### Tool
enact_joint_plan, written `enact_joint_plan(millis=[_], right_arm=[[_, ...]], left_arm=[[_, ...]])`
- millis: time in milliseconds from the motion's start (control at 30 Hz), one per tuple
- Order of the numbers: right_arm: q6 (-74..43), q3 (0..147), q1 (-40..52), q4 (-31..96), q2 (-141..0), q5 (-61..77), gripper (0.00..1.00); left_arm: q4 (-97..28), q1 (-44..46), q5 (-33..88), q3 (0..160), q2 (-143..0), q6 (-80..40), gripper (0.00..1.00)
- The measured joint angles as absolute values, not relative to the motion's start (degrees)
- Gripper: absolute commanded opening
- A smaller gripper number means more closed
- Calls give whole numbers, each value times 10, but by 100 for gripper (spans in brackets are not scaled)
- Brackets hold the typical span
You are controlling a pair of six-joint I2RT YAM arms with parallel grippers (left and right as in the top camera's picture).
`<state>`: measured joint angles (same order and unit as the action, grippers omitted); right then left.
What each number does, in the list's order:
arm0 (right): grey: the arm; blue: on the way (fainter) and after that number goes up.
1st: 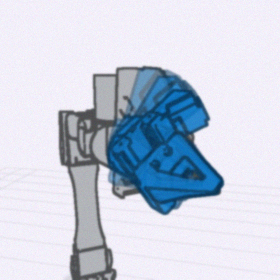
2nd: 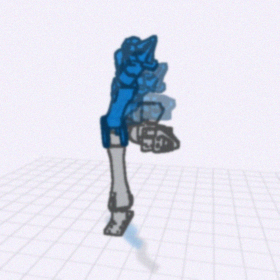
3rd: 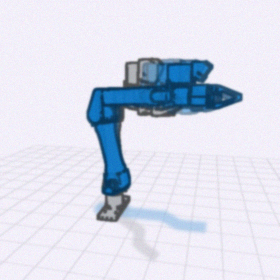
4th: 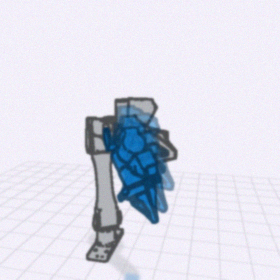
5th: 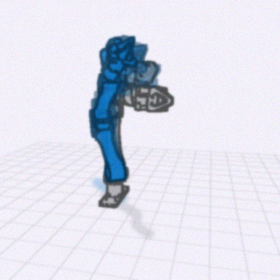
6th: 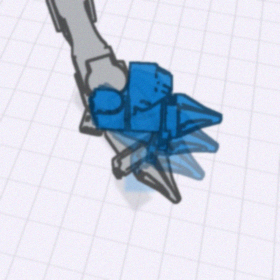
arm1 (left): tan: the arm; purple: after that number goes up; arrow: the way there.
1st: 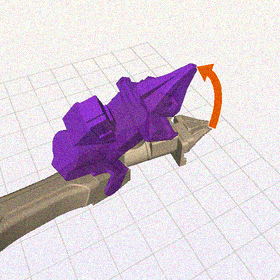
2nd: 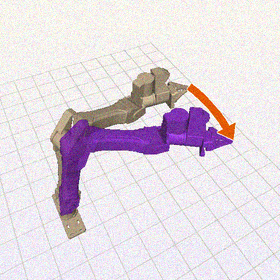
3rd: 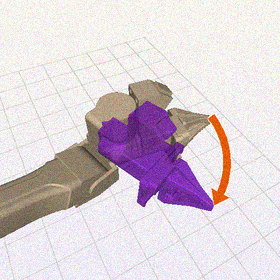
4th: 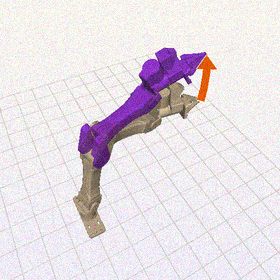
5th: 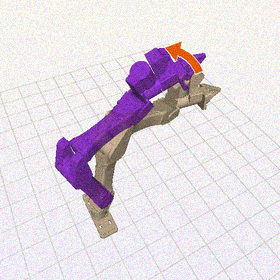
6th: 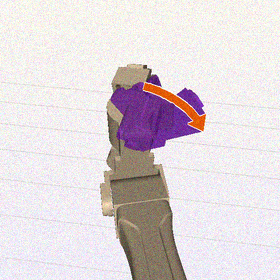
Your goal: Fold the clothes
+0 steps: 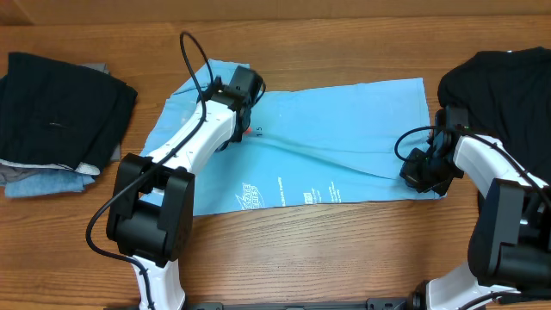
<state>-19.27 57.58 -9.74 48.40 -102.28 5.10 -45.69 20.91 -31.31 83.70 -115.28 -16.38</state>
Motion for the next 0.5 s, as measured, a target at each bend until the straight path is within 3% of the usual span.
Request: enact_joint_plan(millis=[67,200,233,267,300,367,500], right_arm=[[-193,576,-97,484,-1023,51,4],[-193,576,-97,484,-1023,51,4],[-193,576,-97,484,-1023,51,4],[-193,576,-97,484,-1023,51,4],[-193,575,-97,484,-1023,51,4],[-193,575,-97,483,-1022,51,4],[-193,574,-97,482,-1022,51,4]], left_arm=[[-413,206,-323,840,-1153,-159,91],[-405,188,-319,848,-1153,-157,95],[-424,182,-314,853,-1153,-157,91],[-462,175,-307,864,-1153,-158,80],[-498,168,-298,877,-1153,-160,56],[-557,158,-269,896,-1153,-166,28],[-601,150,-144,910,-1153,-158,22]])
